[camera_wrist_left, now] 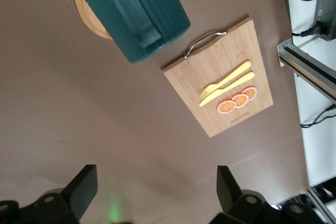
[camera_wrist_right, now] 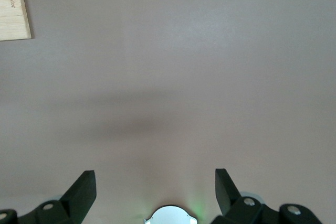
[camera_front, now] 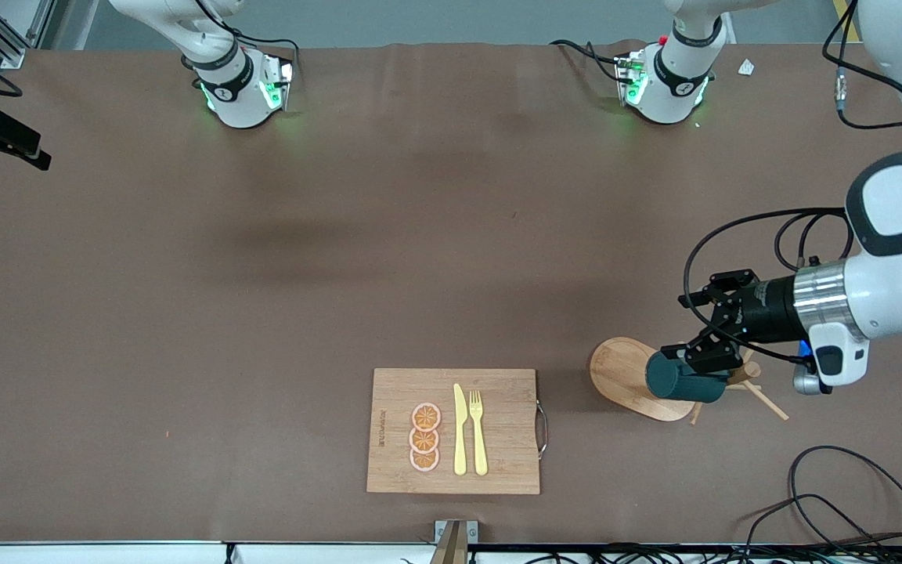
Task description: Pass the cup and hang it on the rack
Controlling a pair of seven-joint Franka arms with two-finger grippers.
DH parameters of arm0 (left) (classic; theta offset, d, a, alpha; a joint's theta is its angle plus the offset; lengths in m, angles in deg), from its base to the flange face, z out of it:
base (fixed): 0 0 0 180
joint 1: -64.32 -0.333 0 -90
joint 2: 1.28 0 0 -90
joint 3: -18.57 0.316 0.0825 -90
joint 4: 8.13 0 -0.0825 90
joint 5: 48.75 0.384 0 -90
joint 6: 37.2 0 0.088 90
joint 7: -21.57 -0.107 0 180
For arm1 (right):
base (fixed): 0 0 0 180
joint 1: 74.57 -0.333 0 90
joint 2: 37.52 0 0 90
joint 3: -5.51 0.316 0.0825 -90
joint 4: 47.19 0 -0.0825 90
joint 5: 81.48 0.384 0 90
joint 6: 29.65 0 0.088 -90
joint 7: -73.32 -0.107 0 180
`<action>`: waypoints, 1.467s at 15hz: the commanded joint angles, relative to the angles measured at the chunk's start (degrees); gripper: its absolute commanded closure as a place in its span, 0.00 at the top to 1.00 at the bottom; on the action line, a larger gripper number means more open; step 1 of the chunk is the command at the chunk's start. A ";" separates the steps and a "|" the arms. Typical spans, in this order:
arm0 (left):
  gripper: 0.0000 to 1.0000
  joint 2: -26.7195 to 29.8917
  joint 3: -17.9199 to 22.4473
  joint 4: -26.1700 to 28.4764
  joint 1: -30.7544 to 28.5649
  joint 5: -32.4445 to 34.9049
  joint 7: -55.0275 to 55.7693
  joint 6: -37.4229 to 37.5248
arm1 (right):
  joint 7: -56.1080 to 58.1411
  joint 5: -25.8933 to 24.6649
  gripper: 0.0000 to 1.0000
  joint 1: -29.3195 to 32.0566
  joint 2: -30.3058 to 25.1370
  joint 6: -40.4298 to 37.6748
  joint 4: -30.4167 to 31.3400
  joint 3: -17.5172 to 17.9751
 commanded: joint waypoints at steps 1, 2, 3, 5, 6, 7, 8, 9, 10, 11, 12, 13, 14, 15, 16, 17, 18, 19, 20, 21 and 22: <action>1.00 1.31 -3.03 0.61 -0.08 8.99 -2.89 0.07 | 0.44 -0.58 1.00 0.10 -1.42 0.28 1.30 0.11; 1.00 1.39 -4.26 0.61 0.00 14.86 -4.56 0.07 | 0.44 -0.58 1.00 0.10 -1.42 0.28 1.30 0.11; 1.00 1.40 -6.02 0.61 -0.17 21.88 -6.40 0.07 | 0.44 -0.58 1.00 0.10 -1.42 0.28 1.30 0.11; 1.00 2.35 -8.66 0.79 -0.79 31.22 -9.04 2.08 | 0.44 -0.58 1.00 0.01 -1.42 0.28 1.30 0.11; 1.00 3.23 -9.37 0.79 -0.79 34.13 -11.75 4.44 | 0.44 -0.58 1.00 0.01 -1.42 0.28 1.30 0.11; 1.00 4.11 -9.55 0.79 -0.96 35.64 -15.17 6.29 | 0.44 -0.58 1.00 0.01 -1.42 0.28 1.30 0.11; 1.00 6.03 -9.20 0.79 -1.05 36.01 -18.25 7.01 | 0.44 -0.58 1.00 0.01 -1.42 0.28 1.30 0.11; 1.00 7.71 -9.02 0.87 -1.14 36.10 -19.85 7.54 | 0.44 -0.58 1.00 0.01 -1.42 0.28 1.30 0.11; 1.00 9.29 -8.93 0.96 -1.23 36.18 -21.61 8.58 | 0.44 -0.58 1.00 0.01 -1.42 0.28 1.30 0.11; 1.00 10.44 -8.85 0.96 -1.31 36.18 -23.71 10.16 | 0.44 -0.58 1.00 0.01 -1.42 0.28 1.30 0.11; 1.00 11.32 -8.58 0.96 -1.40 36.27 -26.17 10.87 | 0.44 -0.58 1.00 0.01 -1.42 0.28 1.30 0.11; 1.00 12.72 -9.02 0.96 -3.49 35.84 -29.24 11.40 | 0.36 -0.58 1.00 0.01 -1.42 0.28 1.30 0.11; 1.00 14.30 -8.85 1.31 -4.12 35.40 -31.36 12.63 | 0.44 -0.58 1.00 0.01 -1.42 0.28 1.30 0.11; 1.00 15.79 -8.41 1.75 -3.69 35.39 -33.73 13.86 | 0.36 -0.58 1.00 0.01 -1.42 0.28 1.30 0.11; 1.00 17.20 -6.49 2.45 -2.47 35.13 -36.45 15.17 | 0.44 -0.58 1.00 0.01 -1.42 0.28 1.30 0.11; 1.00 19.04 -3.25 3.41 -0.63 34.26 -39.26 17.01 | 0.36 -0.58 1.00 0.01 -1.42 0.28 1.30 0.11; 1.00 20.89 0.87 4.38 1.22 32.34 -42.34 17.55 | 0.35 -0.58 1.00 0.01 -1.42 0.28 1.30 0.11; 1.00 22.82 5.09 5.87 3.41 29.79 -44.72 17.56 | 0.35 -0.58 1.00 0.01 -1.42 0.28 1.30 0.11; 1.00 24.84 8.17 7.71 4.65 27.77 -45.87 17.65 | 0.35 -0.58 1.00 0.01 -1.42 0.28 1.30 0.11; 1.00 27.30 10.73 10.43 5.45 25.40 -47.36 17.65 | 0.35 -0.58 1.00 0.01 -1.42 0.28 1.30 0.11; 1.00 29.67 12.49 13.50 5.98 23.37 -47.99 17.39 | 0.35 -0.58 1.00 0.01 -1.42 0.28 1.30 0.11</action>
